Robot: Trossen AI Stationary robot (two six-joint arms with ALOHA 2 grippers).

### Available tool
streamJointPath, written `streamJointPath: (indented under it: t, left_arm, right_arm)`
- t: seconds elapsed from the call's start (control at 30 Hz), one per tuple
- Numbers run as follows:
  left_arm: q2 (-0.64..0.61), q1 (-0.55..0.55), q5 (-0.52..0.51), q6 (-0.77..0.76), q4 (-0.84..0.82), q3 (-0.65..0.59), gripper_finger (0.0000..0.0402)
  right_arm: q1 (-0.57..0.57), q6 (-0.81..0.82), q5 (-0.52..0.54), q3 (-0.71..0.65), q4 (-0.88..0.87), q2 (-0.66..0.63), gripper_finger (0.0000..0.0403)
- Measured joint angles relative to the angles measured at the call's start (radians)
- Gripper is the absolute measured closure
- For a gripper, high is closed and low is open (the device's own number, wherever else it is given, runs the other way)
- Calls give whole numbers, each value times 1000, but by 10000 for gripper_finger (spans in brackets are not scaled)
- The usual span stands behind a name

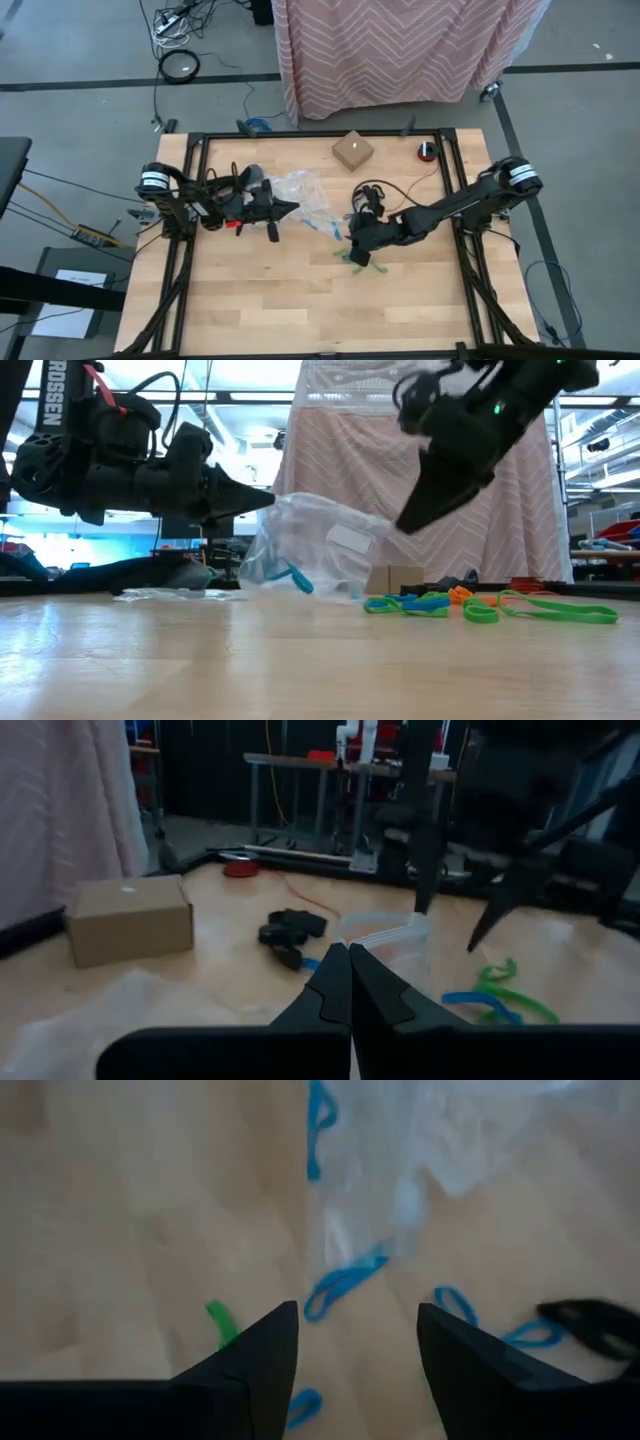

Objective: Sort rubber bands
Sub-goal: Put the blue rubber band into the transparent zip bag

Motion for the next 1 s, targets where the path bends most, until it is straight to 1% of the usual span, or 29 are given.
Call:
streamJointPath:
  t: [0.17,0.23,0.43,0.5,0.77,1.0]
  left_arm:
    - [-48,0,-17,44,0,-31,402]
    - [-69,0,-13,53,-3,-49,402]
    - [-128,-3,2,90,-1,-67,402]
    - [-138,-3,12,89,1,-71,402]
    - [-138,-3,29,86,-10,-70,402]
    - [-137,-3,29,81,-20,-70,402]
  right_arm:
    - [-19,3,40,-1,-36,76,211]
    - [-37,-9,46,-1,-37,84,211]
    - [-104,-119,40,0,-28,80,212]
    - [-134,-158,17,0,-23,79,211]
    - [-235,-350,-163,0,-33,80,213]
    - [-293,-449,-228,0,-35,80,213]
